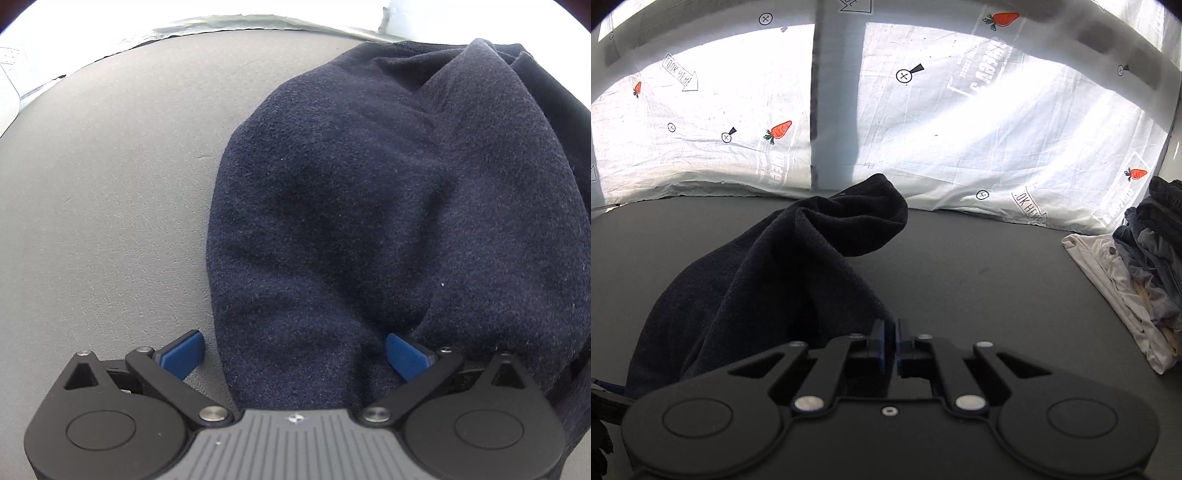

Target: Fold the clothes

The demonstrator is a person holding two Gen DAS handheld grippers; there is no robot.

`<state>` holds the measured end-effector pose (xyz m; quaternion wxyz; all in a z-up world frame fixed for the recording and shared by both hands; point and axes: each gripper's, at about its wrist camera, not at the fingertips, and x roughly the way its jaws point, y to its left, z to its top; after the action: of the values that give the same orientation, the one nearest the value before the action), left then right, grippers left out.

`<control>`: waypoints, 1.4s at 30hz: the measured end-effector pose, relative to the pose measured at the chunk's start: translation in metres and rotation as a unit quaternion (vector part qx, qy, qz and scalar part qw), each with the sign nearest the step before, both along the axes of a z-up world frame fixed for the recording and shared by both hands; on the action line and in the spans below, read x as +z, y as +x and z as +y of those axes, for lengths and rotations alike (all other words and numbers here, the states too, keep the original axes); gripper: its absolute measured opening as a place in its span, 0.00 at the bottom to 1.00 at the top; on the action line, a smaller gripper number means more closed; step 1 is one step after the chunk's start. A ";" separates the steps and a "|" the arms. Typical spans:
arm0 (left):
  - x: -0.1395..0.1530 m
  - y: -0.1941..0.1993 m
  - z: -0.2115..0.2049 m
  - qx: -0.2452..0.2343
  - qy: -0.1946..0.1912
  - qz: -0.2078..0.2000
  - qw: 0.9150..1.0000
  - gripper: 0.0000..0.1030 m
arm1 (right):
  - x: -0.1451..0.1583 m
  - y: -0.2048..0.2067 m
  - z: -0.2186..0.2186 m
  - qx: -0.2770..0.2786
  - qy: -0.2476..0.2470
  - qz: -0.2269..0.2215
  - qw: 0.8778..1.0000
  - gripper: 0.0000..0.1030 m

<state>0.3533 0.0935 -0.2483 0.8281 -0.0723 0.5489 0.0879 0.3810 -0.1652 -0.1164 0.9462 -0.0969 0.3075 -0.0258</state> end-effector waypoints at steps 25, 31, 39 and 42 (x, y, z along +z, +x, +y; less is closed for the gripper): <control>0.005 -0.001 0.007 0.005 0.003 0.008 1.000 1.00 | -0.086 -0.004 -0.108 -0.097 0.277 0.081 0.953 0.07; 0.002 0.005 0.006 0.006 0.003 0.011 1.000 1.00 | -0.059 -0.003 -0.191 -0.244 0.169 -0.019 0.955 0.09; 0.005 -0.001 0.005 0.006 0.006 0.003 1.000 1.00 | -0.066 -0.018 -0.180 -0.251 0.158 -0.006 0.955 0.52; 0.005 -0.002 0.006 0.006 0.006 0.002 1.000 1.00 | -0.088 -0.020 -0.163 -0.243 0.153 0.042 0.957 0.62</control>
<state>0.3514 0.0992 -0.2429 0.8267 -0.0704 0.5499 0.0962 0.3611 -0.3285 -0.2047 0.9011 0.1259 0.3614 -0.2037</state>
